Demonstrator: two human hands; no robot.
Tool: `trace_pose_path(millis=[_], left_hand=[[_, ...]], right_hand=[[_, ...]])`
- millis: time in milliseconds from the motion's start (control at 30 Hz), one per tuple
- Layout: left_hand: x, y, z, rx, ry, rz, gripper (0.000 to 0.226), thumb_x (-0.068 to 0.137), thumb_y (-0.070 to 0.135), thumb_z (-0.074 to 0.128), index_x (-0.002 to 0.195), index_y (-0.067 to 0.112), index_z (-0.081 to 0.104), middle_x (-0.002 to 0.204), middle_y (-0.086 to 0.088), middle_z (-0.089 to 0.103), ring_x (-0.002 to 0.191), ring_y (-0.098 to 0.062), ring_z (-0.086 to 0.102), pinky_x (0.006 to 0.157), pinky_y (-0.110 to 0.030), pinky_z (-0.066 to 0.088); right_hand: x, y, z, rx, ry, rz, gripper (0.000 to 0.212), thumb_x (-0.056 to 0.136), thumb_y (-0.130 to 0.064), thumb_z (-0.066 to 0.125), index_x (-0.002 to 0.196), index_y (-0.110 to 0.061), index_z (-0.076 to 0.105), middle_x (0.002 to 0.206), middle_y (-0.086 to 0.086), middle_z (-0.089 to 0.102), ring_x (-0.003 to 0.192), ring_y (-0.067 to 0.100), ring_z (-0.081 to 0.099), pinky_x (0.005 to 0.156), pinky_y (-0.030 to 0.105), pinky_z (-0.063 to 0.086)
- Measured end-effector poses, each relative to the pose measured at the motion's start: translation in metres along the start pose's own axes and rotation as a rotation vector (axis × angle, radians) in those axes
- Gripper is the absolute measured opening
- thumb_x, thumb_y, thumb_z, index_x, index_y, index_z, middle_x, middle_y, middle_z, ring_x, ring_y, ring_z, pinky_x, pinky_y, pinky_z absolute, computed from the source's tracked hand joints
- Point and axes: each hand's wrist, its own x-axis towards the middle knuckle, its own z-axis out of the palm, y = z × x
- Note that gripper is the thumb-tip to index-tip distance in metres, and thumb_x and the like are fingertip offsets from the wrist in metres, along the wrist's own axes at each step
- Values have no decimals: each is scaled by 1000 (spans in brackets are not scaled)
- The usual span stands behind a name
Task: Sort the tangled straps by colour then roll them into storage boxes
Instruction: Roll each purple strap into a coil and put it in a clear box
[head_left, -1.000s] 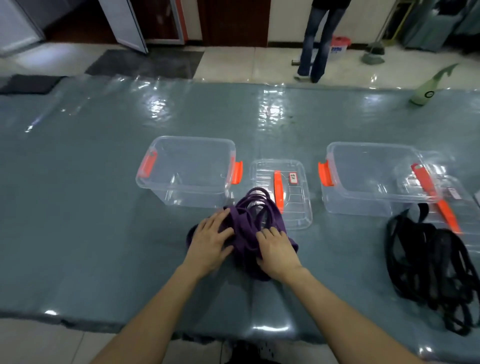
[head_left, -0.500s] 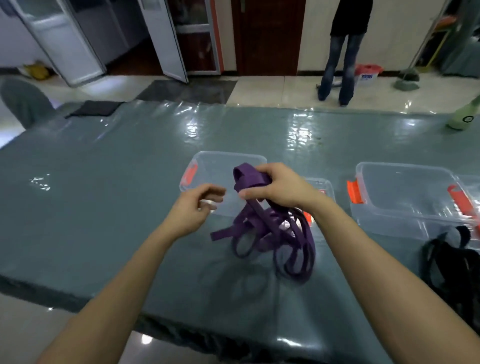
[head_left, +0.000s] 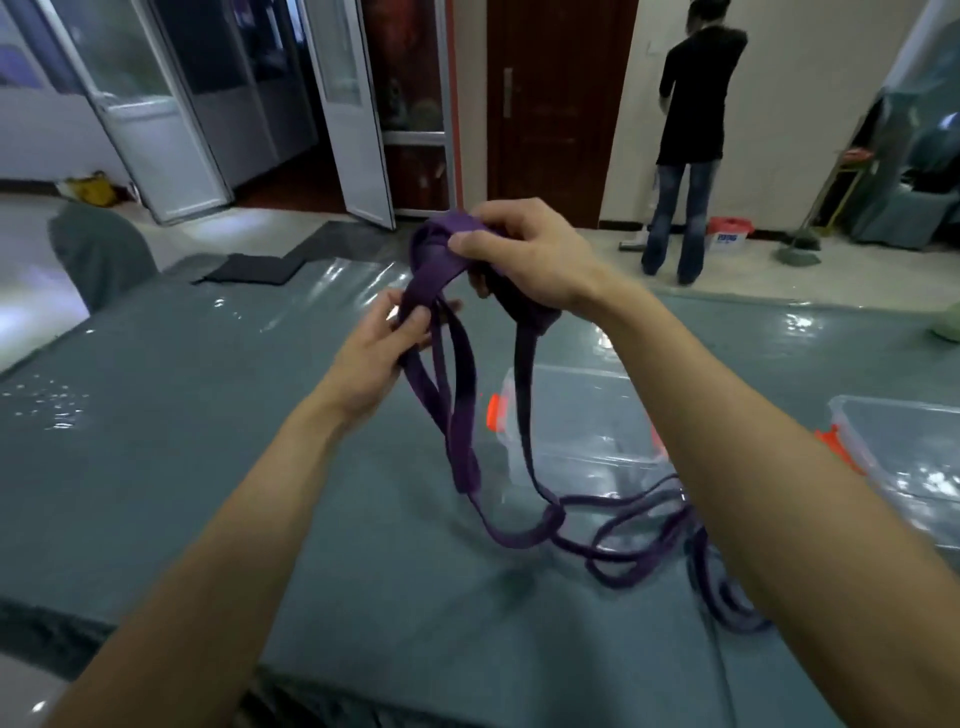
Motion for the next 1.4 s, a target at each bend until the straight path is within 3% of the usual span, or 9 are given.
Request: trace_pose_path(millis=[167,267,433,600,700,1033,1200,1300,1400], left_hand=[[-12,21,-82,105,53,-39,30,97,35,71,116,14,58,92,-2,81,85,-18,77,85,-37,62],[-8,43,-126,160,247,61,26,96,25,79,119,19,67,94,1,82,88,-17,79,91,-37,64],[-5,48,-176,705,80,2,23,94,28,86,116,35,85,99,11,84,90,-6,78,87,-29,63],[-6,39,-196,618,227,-62,11,90,22,90,100,19,86,85,-14,81,80,-35,77,70,-38,68],[-4,36,-204,581,282,-102,19,83,27,96,95,16,85,77,-13,78,65,-22,68,65,-36,59],[-2,16,-201,596,279,-94,25,83,30,96,104,26,84,92,2,81,83,-9,73,88,-38,63],[-18,-45,-195,1015,250,-366,87,78,51,96,151,28,53,133,-2,54,112,-19,59,99,-39,53],[-55,-94,-195,916,191,-581,73,90,40,89,150,18,54,127,-10,64,110,-30,67,101,-45,56],[-106,-142,-197,900,138,-702,45,100,23,80,139,7,65,123,-16,75,116,-35,72,104,-42,55]], right_hand=[[42,-12,45,37,-15,22,43,95,-48,80,104,-6,74,80,2,71,71,14,68,71,26,57],[59,-5,60,-143,-26,13,48,81,-61,88,108,-24,76,88,-7,76,80,13,73,74,27,60],[64,37,86,-376,-88,126,43,81,-56,90,107,-24,78,90,-6,75,83,13,69,74,30,50],[66,64,107,-402,-33,152,36,82,-53,90,92,-20,80,83,2,76,80,25,70,75,45,57],[67,77,116,-328,-26,193,37,82,-53,90,90,-19,77,83,6,76,81,29,71,76,47,58],[71,106,126,-221,51,197,28,85,-45,91,96,-24,75,88,-7,75,82,15,71,73,32,57],[52,169,166,-449,40,405,27,98,-42,76,106,-17,71,99,4,75,88,26,70,64,32,48],[12,217,205,-668,-260,628,42,96,-32,74,125,-5,63,126,21,71,114,39,69,83,38,51],[-35,243,245,-596,-285,663,48,95,-26,73,134,-1,59,135,23,67,125,39,66,98,41,53]])
